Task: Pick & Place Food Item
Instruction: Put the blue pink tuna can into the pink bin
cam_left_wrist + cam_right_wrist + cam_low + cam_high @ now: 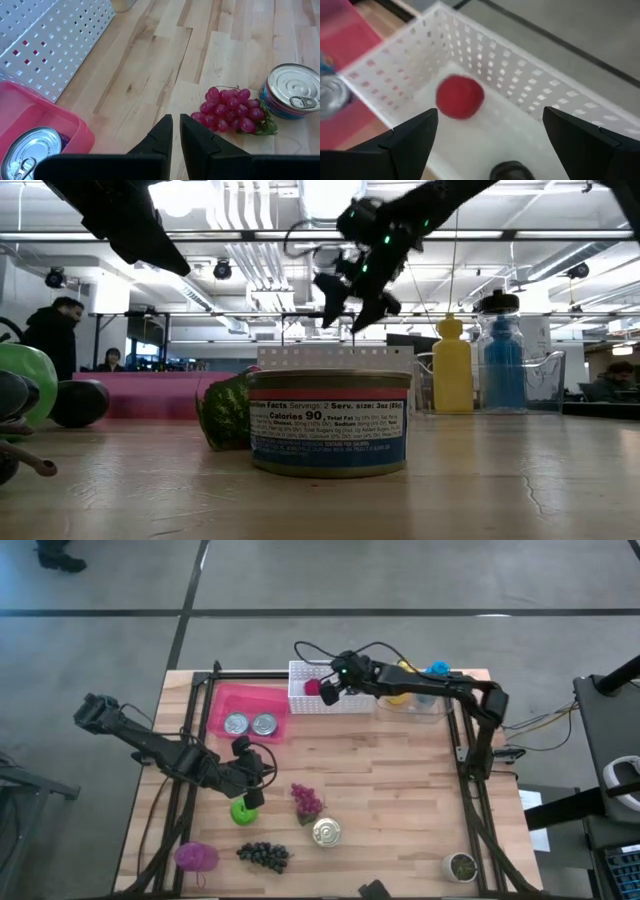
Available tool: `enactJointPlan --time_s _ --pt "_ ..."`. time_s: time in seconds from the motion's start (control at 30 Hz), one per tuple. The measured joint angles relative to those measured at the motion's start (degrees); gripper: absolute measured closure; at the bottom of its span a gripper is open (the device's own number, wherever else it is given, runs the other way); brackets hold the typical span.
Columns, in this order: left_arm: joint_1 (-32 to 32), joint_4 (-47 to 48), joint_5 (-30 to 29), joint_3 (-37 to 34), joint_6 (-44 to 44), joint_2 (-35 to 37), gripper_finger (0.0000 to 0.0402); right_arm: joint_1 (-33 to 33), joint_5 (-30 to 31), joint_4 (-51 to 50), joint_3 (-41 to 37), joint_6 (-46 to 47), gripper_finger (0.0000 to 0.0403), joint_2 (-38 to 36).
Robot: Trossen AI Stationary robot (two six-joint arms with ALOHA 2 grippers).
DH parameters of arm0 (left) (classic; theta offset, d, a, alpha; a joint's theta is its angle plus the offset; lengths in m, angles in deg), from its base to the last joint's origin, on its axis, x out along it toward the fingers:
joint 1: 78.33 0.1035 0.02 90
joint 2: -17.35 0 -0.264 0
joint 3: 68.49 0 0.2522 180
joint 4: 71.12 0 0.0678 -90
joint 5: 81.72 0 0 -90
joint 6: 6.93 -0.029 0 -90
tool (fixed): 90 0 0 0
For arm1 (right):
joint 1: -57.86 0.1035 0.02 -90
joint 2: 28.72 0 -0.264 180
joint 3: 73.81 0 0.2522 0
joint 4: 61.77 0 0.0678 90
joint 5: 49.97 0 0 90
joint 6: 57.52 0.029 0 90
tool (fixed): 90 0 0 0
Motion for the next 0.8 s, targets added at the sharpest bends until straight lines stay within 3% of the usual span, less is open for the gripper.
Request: enactJointPlan --time_s 0.27,0.8 --pt "-0.02 -0.02 0.0 0.0 -0.02 0.0 0.0363 7.6 0.25 -1.65 0.0 -1.96 0.0044 -7.48" --pt "0.0 -0.03 0.0 0.0 -0.15 0.02 0.0363 29.05 0.31 -3.94 -0.09 -6.13 0.0044 -13.4"
